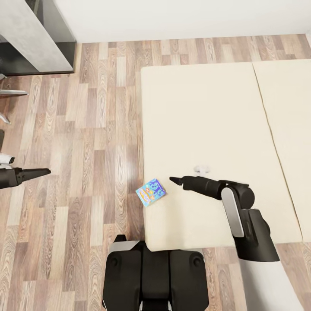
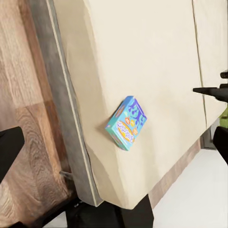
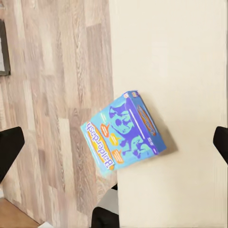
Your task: Put all the toys in the child's room - the three board games (two on the bed and one on the table), the two jigsaw puzzles on the table, and the tennis ball on the table - inside the toy box on the table in the child's room.
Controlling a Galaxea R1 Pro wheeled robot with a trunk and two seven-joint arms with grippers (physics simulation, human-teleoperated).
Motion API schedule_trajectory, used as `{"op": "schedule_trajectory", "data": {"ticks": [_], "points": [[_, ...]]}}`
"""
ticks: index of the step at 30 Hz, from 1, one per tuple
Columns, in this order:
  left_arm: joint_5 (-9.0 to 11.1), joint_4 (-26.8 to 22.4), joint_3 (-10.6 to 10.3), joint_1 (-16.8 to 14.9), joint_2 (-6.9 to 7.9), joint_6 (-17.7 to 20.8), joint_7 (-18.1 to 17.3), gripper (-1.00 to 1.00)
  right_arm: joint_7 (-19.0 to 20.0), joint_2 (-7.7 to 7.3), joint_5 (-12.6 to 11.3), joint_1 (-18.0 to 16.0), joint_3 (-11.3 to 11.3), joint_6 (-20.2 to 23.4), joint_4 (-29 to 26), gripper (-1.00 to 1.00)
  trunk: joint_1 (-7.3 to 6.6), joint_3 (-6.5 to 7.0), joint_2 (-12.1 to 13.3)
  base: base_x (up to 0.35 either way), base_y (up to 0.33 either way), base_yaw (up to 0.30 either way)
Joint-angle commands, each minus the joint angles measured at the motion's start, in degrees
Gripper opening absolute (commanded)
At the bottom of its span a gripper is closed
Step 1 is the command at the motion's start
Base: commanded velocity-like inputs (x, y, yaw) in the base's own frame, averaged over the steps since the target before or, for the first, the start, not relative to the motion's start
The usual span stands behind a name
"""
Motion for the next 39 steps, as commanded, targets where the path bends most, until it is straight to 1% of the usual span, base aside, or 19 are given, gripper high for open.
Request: {"op": "schedule_trajectory", "data": {"ticks": [1,3,4,5,6,8,10,12,15,18,20,22,23,26,29,31,36,37,39], "points": [[-0.33,0.03,1.21,0.8,0.03,0.31,-0.32,1.0,2.04,-0.02,0.54,0.49,-1.13,0.22,-0.06,1.0,0.04,0.04,-0.09,0.0,0.0,0.0],[-0.65,0.07,3.73,2.17,0.09,0.02,-0.39,1.0,6.72,-0.12,0.53,1.64,-3.36,0.22,-0.08,1.0,0.04,0.23,-0.09,0.0,0.0,0.0],[-0.7,0.07,4.37,2.5,0.11,-0.02,-0.4,1.0,8.2,-0.12,0.54,1.96,-4.06,0.22,-0.11,1.0,0.04,0.32,-0.09,0.0,0.0,0.0],[-0.84,0.08,6.04,3.49,0.13,-0.1,-0.42,1.0,12.81,-0.14,0.58,3.02,-6.85,0.0,-0.1,1.0,0.04,0.42,-0.09,0.0,0.0,0.0],[-0.9,0.09,6.44,3.84,0.13,-0.12,-0.42,1.0,14.34,-0.13,0.58,3.41,-8.08,-0.3,-0.1,1.0,0.04,0.51,-0.09,0.0,0.0,0.0],[-1.41,0.11,7.44,5.28,0.11,-0.21,-0.32,1.0,20.13,-0.11,0.58,5.12,-12.8,-1.7,-0.1,1.0,0.04,0.71,-0.09,0.0,0.0,0.0],[-2.3,0.14,7.85,6.43,0.06,-0.26,-0.21,1.0,23.88,-0.1,0.59,6.73,-14.84,-2.44,-0.1,1.0,0.04,0.9,-0.09,0.0,0.0,0.0],[-3.54,0.16,8.09,7.65,0.02,-0.31,-0.17,1.0,26.8,-0.1,0.6,8.58,-15.92,-2.85,-0.1,1.0,0.04,1.09,-0.09,0.0,0.0,0.0],[-4.61,0.19,8.51,9.05,-0.23,-0.34,-0.17,1.0,29.67,-0.15,0.61,11.17,-16.62,-3.14,-0.1,1.0,0.04,1.37,-0.09,0.0,0.0,0.0],[-5.13,1.64,9.09,10.58,-0.63,-0.37,-0.16,1.0,33.25,-0.18,0.65,15.0,-16.9,-4.19,-0.1,1.0,0.04,1.66,-0.09,0.0,0.0,0.0],[-5.36,5.55,9.3,11.77,-0.77,-1.21,-0.07,1.0,36.45,-0.17,0.68,18.21,-16.91,-7.54,-0.1,1.0,0.04,1.85,-0.09,0.0,0.0,0.0],[-5.43,9.29,9.39,12.28,-0.82,-3.72,-0.16,1.0,39.41,-0.14,0.69,20.45,-16.91,-10.58,-0.1,1.0,0.04,2.04,-0.09,0.0,0.0,0.0],[-5.42,11.92,9.5,12.47,-0.84,-6.02,-0.3,1.0,41.49,-0.13,0.8,21.82,-16.93,-12.34,-0.1,1.0,0.04,2.14,-0.09,0.0,0.0,0.0],[-5.33,17.11,10.17,12.67,-0.8,-10.33,-0.49,1.0,44.77,-0.12,1.05,24.33,-17.04,-15.37,-0.1,1.0,0.04,2.42,-0.09,0.0,0.0,0.0],[-5.29,20.97,11.07,12.76,-0.89,-13.09,-0.48,1.0,46.16,-0.06,1.14,26.52,-17.16,-19.1,-0.1,1.0,0.04,2.71,-0.09,0.0,0.0,0.0],[-5.33,22.95,11.48,12.82,-1.51,-14.49,-0.28,1.0,46.73,-0.09,1.13,27.59,-17.36,-21.93,-0.09,1.0,0.04,2.89,-0.09,0.0,0.0,0.0],[-5.34,24.33,11.72,12.89,-2.74,-16.66,-0.24,1.0,47.32,-0.09,1.09,28.2,-17.74,-24.04,0.01,1.0,0.04,3.09,-0.09,0.0,0.0,0.0],[-5.31,24.61,11.73,12.9,-3.08,-17.23,-0.13,1.0,47.12,-0.01,1.26,28.32,-17.72,-26.0,0.17,1.0,0.04,3.1,-0.09,0.0,0.0,0.0],[-5.17,24.65,11.7,12.9,-3.3,-17.37,-0.27,1.0,46.94,0.01,1.33,28.34,-17.72,-26.72,0.2,1.0,0.04,3.1,-0.09,0.0,0.0,0.0]]}}
